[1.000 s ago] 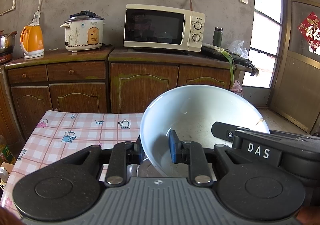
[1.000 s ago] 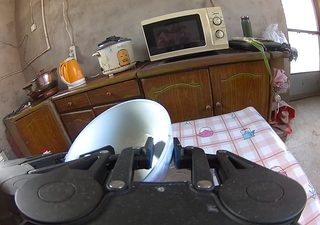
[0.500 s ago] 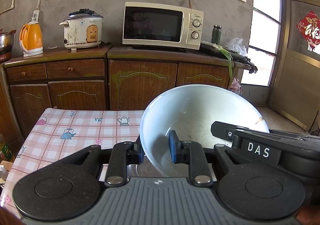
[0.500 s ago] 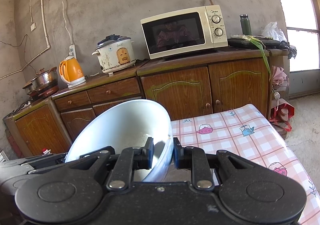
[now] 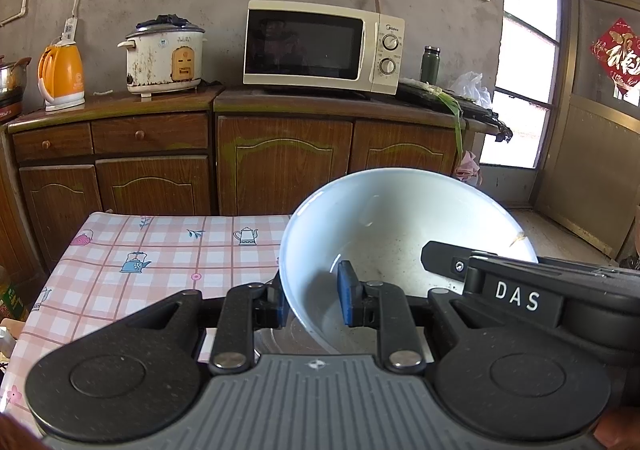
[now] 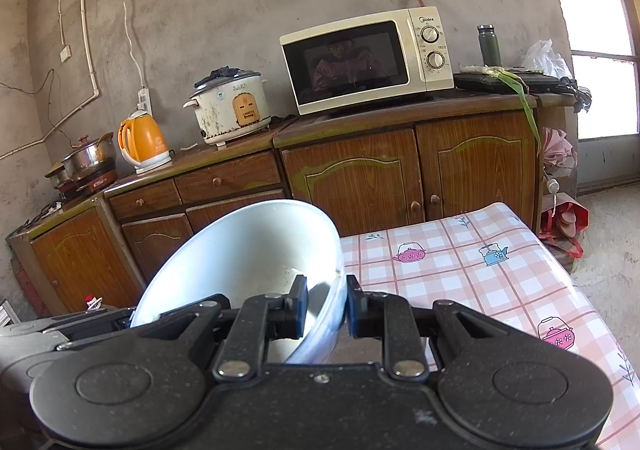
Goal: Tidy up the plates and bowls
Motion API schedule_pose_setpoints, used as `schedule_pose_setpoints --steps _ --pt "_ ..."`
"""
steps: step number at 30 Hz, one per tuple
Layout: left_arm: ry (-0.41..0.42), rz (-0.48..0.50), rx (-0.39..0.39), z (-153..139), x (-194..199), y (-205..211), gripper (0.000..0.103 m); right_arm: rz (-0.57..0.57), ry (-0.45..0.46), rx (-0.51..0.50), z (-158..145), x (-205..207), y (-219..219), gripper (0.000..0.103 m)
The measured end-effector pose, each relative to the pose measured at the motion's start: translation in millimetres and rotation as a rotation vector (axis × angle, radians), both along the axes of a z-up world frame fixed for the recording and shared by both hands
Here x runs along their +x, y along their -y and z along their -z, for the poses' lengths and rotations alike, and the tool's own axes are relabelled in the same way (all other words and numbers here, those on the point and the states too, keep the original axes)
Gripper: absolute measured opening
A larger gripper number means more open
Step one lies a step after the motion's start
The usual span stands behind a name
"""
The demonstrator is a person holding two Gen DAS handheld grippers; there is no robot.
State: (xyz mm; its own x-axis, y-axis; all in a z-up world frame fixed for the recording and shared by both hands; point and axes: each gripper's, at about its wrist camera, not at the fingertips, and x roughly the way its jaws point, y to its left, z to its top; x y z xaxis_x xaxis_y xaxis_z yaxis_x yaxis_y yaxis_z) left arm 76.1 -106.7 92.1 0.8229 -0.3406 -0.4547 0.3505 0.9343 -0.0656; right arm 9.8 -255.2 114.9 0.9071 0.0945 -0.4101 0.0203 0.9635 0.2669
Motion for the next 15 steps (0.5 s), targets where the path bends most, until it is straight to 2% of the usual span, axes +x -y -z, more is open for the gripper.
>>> schedule_pose_setpoints --steps 15 --pt "-0.017 0.009 0.0 7.9 -4.6 0.7 0.023 0.007 -0.015 0.008 13.0 -8.1 2.2 0.026"
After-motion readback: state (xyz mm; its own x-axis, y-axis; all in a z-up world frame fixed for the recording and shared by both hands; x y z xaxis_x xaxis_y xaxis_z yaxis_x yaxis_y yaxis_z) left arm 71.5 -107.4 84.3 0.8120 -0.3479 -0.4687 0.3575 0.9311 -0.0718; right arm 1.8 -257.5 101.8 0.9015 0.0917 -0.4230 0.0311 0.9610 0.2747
